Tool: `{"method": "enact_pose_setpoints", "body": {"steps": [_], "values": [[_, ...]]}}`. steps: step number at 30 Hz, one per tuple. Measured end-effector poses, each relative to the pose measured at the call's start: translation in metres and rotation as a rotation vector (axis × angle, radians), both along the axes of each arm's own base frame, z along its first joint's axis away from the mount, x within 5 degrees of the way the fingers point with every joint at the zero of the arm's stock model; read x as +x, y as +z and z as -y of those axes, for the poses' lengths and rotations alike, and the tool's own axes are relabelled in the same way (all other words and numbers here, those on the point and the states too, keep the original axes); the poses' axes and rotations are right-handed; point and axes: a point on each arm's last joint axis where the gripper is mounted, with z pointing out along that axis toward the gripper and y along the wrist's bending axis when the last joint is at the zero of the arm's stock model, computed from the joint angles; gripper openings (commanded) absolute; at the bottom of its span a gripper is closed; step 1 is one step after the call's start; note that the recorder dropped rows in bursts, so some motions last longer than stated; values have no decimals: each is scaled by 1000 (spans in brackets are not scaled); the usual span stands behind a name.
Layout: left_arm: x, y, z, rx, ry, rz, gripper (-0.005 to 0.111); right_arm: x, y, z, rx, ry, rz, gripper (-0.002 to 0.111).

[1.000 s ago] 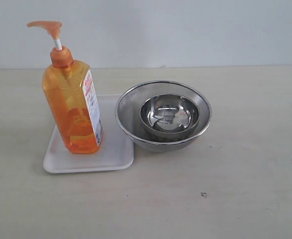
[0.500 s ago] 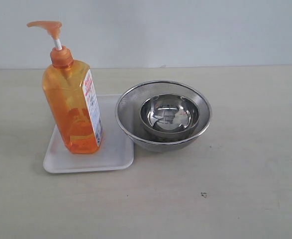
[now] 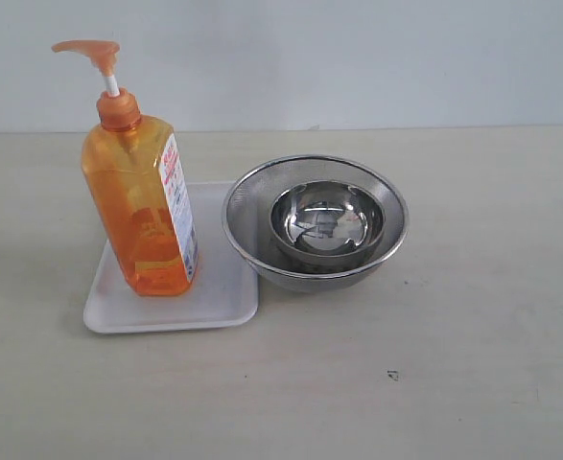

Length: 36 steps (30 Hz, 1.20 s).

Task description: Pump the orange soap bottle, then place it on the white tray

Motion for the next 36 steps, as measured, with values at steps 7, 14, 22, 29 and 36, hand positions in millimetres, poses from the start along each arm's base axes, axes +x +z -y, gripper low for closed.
{"method": "enact_pose_setpoints", "body": {"steps": [7,14,22,29,36], "values": [[1,-17,1,-60,-4,-88,5,0,0,0,0,0,0,0],[1,-21,2,-86,-8,-125,5,0,0,0,0,0,0,0],[0,-23,2,-48,-12,-153,5,0,0,0,0,0,0,0],[0,-23,2,-39,-13,-155,5,0,0,0,0,0,0,0],[0,-23,2,-33,-14,-157,5,0,0,0,0,0,0,0]]}}
